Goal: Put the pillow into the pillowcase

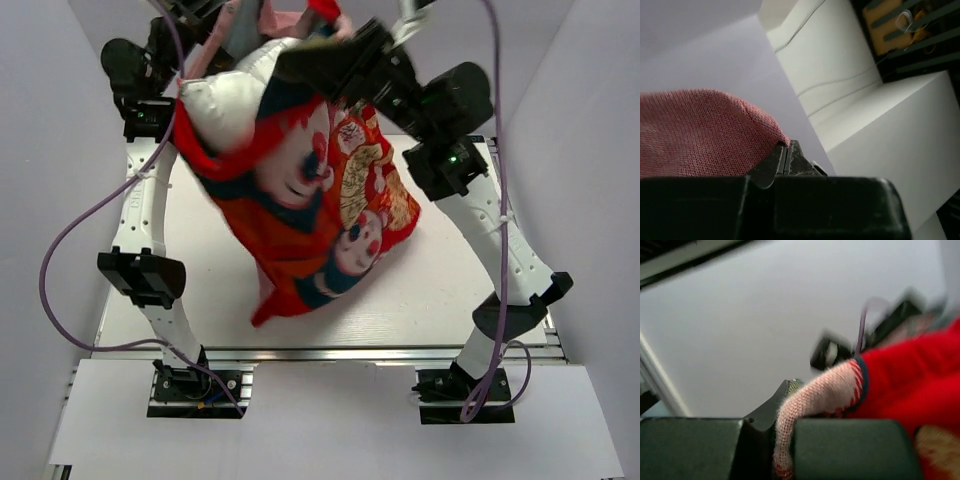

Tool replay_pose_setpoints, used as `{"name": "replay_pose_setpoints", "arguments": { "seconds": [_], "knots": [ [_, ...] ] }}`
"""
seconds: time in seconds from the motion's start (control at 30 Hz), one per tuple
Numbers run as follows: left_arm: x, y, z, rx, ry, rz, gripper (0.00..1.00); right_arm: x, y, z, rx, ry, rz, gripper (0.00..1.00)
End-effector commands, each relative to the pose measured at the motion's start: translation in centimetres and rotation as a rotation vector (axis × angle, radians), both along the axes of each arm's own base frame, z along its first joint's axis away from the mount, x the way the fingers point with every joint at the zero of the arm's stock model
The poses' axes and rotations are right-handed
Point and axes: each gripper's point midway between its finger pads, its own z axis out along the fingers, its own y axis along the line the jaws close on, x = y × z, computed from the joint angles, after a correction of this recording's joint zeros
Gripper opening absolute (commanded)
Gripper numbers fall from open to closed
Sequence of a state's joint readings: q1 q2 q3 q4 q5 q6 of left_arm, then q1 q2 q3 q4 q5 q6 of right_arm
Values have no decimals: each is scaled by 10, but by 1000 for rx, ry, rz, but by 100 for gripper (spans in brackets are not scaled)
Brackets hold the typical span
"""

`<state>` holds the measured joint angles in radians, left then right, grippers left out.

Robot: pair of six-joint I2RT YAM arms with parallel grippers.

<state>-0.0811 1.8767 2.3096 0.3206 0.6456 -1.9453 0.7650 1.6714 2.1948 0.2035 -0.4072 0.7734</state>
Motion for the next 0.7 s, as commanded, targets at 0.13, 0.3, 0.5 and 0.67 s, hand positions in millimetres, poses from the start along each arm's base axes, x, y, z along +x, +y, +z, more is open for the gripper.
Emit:
{"name": "replay_pose_setpoints", "arguments": {
  "seconds": [0.13, 0.3, 0.5, 0.67],
  "knots": [
    [-78, 118, 88, -348, -218, 288, 0, 40, -240, 158, 673, -262, -858, 0],
    [-54, 114, 73, -287, -89, 317, 0, 112, -280, 116, 521, -180, -1116, 0],
    [-68, 110, 84, -249, -138, 294, 0, 155, -272, 75, 347, -87, -1046, 0],
    [-12, -4, 20, -52, -21, 77, 0, 47, -129, 90, 315, -208, -467, 0]
  ]
}}
